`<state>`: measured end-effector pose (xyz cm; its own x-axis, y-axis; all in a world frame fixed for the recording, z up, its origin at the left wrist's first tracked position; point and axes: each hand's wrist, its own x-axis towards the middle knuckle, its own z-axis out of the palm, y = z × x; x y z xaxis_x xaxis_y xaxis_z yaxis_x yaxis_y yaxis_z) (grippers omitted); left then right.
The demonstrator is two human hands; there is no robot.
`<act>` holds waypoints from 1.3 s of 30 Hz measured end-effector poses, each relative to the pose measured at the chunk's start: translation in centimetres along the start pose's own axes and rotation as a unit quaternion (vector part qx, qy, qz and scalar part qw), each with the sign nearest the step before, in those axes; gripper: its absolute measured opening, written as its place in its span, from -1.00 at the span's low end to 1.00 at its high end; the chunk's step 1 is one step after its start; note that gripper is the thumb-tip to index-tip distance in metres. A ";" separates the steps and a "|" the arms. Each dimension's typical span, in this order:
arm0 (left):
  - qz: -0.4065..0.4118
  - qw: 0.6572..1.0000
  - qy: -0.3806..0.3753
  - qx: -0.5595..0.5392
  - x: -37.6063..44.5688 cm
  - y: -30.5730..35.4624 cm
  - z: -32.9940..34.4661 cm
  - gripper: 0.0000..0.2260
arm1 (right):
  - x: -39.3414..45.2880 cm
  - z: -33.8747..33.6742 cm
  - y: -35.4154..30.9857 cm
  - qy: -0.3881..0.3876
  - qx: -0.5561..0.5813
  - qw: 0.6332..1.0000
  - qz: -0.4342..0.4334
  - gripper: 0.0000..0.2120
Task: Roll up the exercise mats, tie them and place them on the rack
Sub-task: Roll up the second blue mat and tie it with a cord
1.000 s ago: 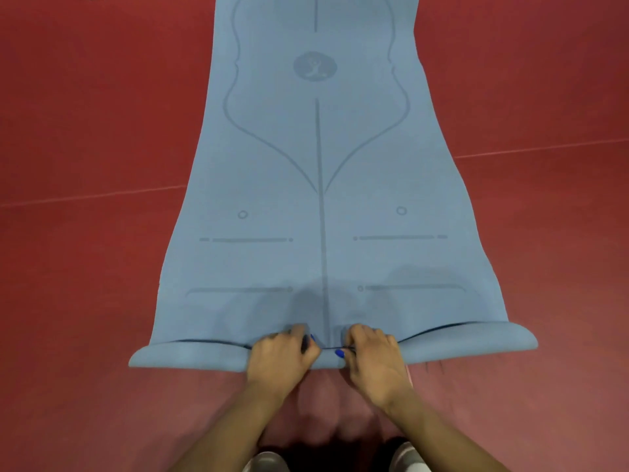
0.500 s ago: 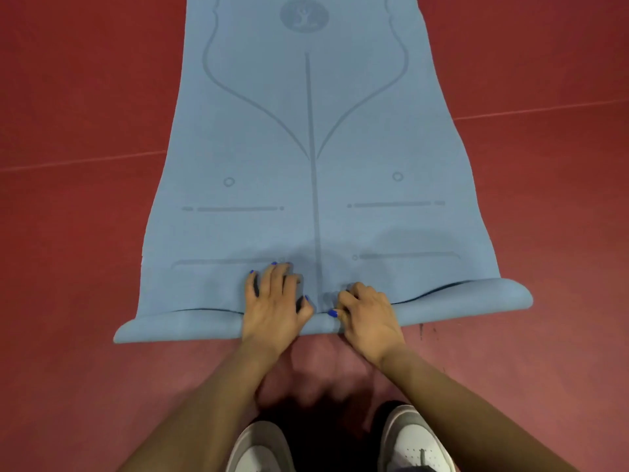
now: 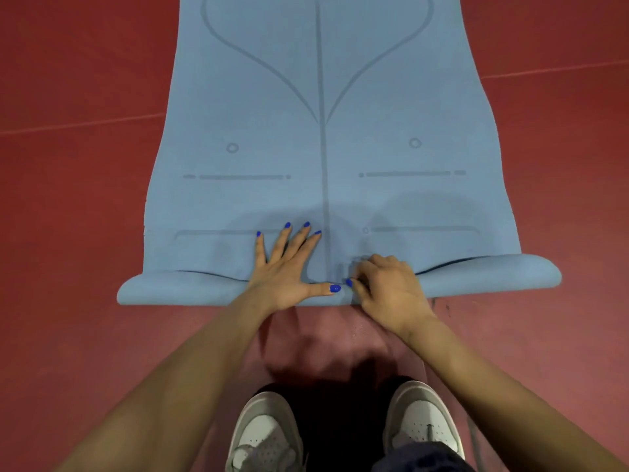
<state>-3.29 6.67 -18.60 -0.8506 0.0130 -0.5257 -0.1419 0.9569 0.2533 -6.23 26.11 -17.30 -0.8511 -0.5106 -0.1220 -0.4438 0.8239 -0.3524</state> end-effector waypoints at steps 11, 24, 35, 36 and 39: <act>0.003 1.000 0.013 -0.002 0.0 0.0 0.2 -0.07 | -1.1 -2.7 4.4 -0.123 -0.064 0.981 0.138 -0.71; 0.007 1.000 0.027 0.005 -0.3 0.2 -0.1 -0.05 | -1.7 -1.9 5.8 -0.012 0.208 0.952 0.224 -0.62; 0.210 0.923 0.321 0.027 -2.3 2.9 3.6 -0.77 | -0.2 -1.7 6.0 -0.050 0.091 0.982 0.157 -0.63; 0.212 0.927 0.306 0.037 -1.9 2.7 3.3 -0.71 | -0.2 -1.7 6.1 -0.048 0.097 0.982 0.154 -0.63; 0.229 0.932 0.274 0.058 -0.8 2.3 2.7 -0.64 | -0.6 -1.8 6.2 -0.025 0.109 0.985 0.129 -0.63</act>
<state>-1.59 9.68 -19.81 -0.9438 0.3087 0.1186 0.3290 0.9124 0.2436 -8.97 31.94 -17.74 -0.9105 -0.3074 -0.2764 -0.1395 0.8578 -0.4947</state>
